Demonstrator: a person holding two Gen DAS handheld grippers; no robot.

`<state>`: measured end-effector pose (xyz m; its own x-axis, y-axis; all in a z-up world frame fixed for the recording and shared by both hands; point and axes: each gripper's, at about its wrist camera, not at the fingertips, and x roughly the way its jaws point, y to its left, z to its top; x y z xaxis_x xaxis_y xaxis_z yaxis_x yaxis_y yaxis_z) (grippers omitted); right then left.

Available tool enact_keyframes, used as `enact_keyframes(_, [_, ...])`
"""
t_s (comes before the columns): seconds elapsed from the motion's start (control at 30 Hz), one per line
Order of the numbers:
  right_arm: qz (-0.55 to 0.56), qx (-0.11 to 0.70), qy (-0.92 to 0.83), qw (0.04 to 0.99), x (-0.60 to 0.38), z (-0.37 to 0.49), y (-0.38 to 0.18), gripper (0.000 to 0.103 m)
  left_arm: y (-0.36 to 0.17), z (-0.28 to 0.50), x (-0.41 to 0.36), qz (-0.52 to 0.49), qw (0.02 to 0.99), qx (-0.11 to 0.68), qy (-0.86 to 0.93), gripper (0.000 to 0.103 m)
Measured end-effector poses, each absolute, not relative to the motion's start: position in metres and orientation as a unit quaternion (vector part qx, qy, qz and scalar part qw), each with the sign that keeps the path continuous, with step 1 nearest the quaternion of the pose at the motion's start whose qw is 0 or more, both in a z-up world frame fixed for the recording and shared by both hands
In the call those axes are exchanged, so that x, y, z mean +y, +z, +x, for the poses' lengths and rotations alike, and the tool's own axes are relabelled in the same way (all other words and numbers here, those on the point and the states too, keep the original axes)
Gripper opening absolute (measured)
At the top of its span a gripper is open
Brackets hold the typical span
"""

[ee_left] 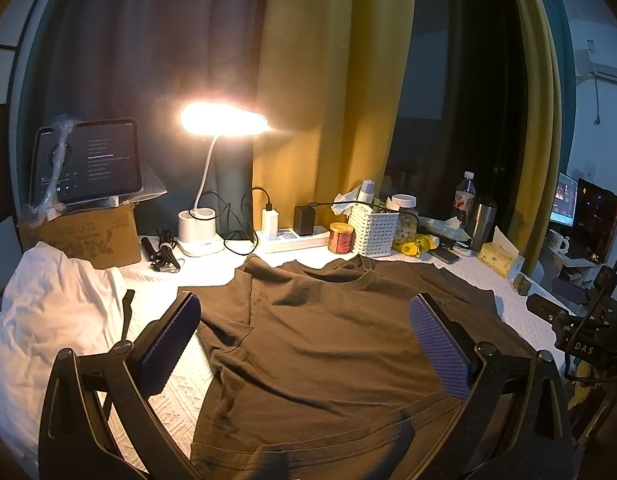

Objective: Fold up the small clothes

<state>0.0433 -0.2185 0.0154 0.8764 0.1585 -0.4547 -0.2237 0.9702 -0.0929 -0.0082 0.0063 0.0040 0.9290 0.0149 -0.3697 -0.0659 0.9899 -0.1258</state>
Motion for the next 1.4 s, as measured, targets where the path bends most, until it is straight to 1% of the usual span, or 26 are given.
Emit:
enact_keyframes(0.83, [-0.071,0.230,0.098,0.966,-0.216,0.044,0.017,0.080,0.011,-0.005,0.005,-0.065,0.981,0.184,0.017,0.102])
enact_keyframes(1.4, [-0.068,0.234,0.097,0.965,-0.231,0.045,0.011,0.080,0.012,-0.005,0.006,-0.063,0.981,0.182,0.014,0.102])
